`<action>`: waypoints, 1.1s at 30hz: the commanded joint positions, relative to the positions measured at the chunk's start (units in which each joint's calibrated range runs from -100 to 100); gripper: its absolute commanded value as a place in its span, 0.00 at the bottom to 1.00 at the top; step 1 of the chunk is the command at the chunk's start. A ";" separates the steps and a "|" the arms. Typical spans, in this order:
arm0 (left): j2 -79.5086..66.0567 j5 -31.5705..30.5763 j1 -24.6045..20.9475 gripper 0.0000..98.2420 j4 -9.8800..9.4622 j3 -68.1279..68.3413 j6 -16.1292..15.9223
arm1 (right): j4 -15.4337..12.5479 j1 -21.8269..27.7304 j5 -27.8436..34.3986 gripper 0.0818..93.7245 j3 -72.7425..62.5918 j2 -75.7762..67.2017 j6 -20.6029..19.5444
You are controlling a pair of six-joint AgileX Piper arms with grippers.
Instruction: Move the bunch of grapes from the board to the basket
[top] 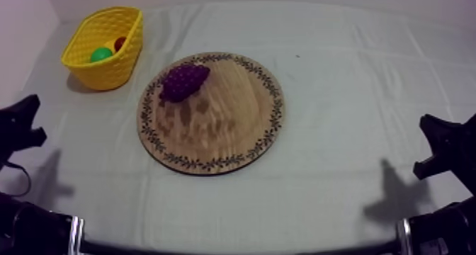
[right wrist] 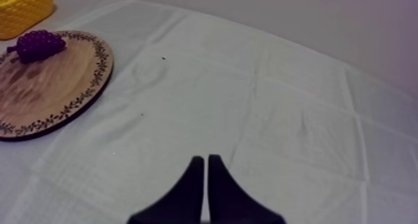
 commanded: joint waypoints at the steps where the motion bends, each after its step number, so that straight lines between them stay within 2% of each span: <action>1: 7.35 1.48 1.64 0.00 -1.29 -8.11 0.95 | 0.01 -0.02 -0.03 0.00 -0.03 -0.01 -0.01; 4: 14.90 5.32 4.46 0.00 -3.31 -16.53 1.70 | 0.01 -0.02 -0.03 0.00 -0.03 -0.01 0.01; 7: 22.72 10.43 7.02 0.00 -3.97 -26.10 1.41 | 0.01 -0.02 -0.03 0.00 -0.03 -0.01 0.01; 12: 35.35 18.24 10.06 0.00 -2.33 -42.68 -0.56 | 0.01 -0.02 -0.03 0.00 -0.03 -0.01 -0.01; 18: 49.61 21.08 13.48 0.00 0.01 -56.93 -3.22 | 0.01 -0.02 -0.03 0.00 -0.03 -0.01 0.00; 26: 69.57 23.48 17.45 0.00 0.44 -68.34 -3.81 | 0.01 -0.02 -0.03 0.00 -0.03 -0.01 0.02; 33: 86.91 27.97 18.47 0.00 0.31 -77.10 -2.58 | 0.01 -0.02 -0.03 0.00 -0.03 -0.01 0.03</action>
